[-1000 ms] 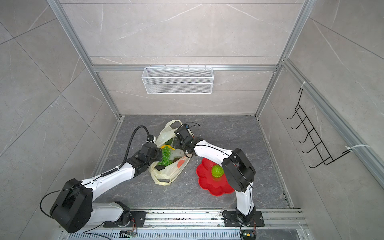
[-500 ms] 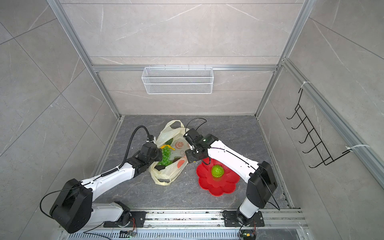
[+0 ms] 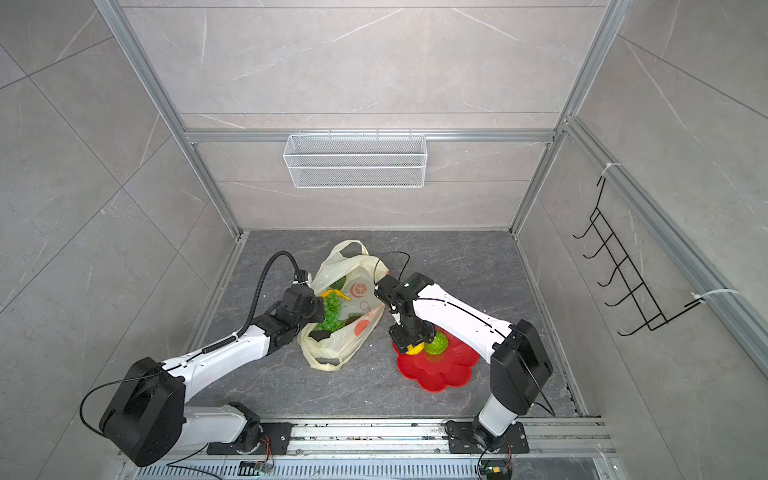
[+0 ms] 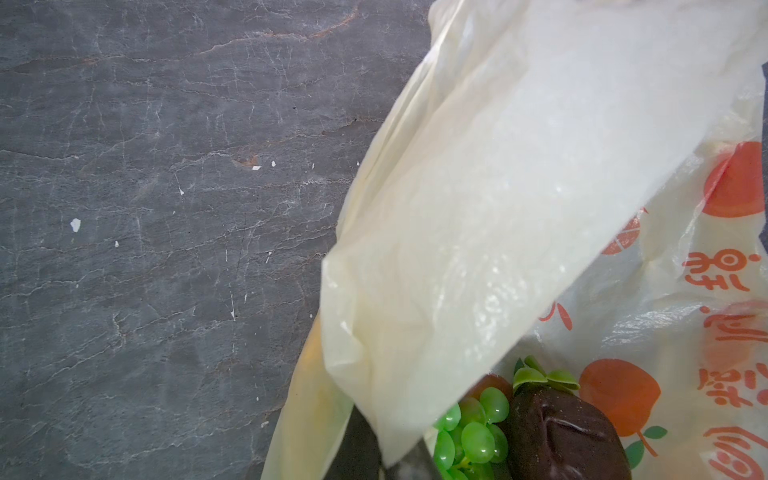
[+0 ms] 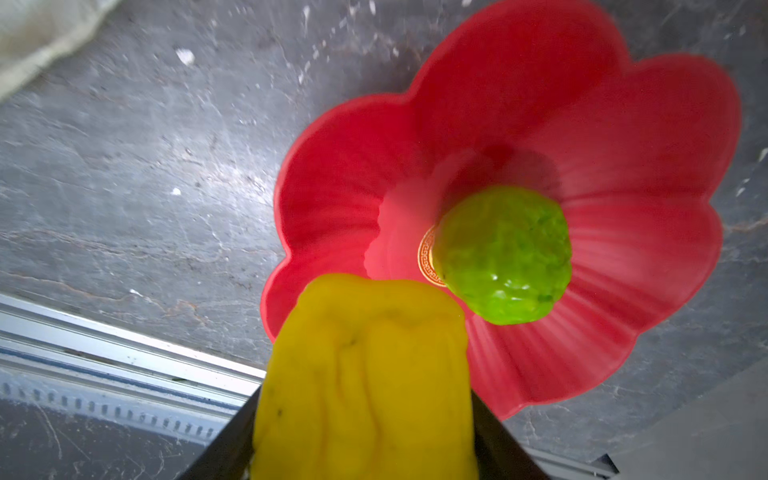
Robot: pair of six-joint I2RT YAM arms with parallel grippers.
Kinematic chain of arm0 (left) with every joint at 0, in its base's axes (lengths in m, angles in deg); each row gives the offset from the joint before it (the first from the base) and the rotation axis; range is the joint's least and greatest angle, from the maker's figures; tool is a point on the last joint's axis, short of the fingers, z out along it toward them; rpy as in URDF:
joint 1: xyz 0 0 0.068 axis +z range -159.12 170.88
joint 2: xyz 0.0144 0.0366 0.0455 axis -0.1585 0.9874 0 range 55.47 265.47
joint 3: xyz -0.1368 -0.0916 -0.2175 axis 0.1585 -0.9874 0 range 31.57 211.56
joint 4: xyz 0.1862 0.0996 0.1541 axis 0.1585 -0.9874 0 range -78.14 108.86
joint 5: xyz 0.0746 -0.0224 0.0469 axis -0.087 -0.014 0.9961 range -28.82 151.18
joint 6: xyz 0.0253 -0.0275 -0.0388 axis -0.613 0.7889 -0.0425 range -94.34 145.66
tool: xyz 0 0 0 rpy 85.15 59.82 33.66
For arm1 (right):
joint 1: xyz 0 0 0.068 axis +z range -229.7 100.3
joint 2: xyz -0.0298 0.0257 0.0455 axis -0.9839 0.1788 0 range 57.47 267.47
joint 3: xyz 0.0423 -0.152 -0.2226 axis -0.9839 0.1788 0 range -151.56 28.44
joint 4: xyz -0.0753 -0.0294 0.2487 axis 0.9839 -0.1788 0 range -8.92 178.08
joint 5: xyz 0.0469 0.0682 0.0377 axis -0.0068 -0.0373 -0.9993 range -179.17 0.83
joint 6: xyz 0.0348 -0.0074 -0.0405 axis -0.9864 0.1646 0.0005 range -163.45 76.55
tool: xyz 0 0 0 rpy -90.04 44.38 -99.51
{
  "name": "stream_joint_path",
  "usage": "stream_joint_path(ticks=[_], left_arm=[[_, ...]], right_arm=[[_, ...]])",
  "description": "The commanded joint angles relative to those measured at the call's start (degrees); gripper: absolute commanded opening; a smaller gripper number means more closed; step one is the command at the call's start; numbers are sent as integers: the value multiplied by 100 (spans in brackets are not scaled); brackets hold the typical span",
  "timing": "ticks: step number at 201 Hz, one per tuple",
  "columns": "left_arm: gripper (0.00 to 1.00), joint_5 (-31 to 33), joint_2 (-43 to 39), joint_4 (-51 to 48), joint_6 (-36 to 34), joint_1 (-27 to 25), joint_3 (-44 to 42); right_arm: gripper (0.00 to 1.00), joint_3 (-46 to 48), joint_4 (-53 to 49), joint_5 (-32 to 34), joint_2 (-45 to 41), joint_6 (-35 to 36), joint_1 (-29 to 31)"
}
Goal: Take the fake fruits out of the plastic bag
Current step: 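Lower the yellow lemon into the red bowl and open the right gripper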
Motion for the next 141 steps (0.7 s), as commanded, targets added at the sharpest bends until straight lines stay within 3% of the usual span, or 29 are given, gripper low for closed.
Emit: stream_joint_path(ticks=[1,141], left_arm=[[4,159,-113,131,-96,-5,18],[4,157,-113,128,-121,-1,27]], right_arm=[[64,244,-209,-13,115,-132,33],[67,636,-58,154,682,-277,158]])
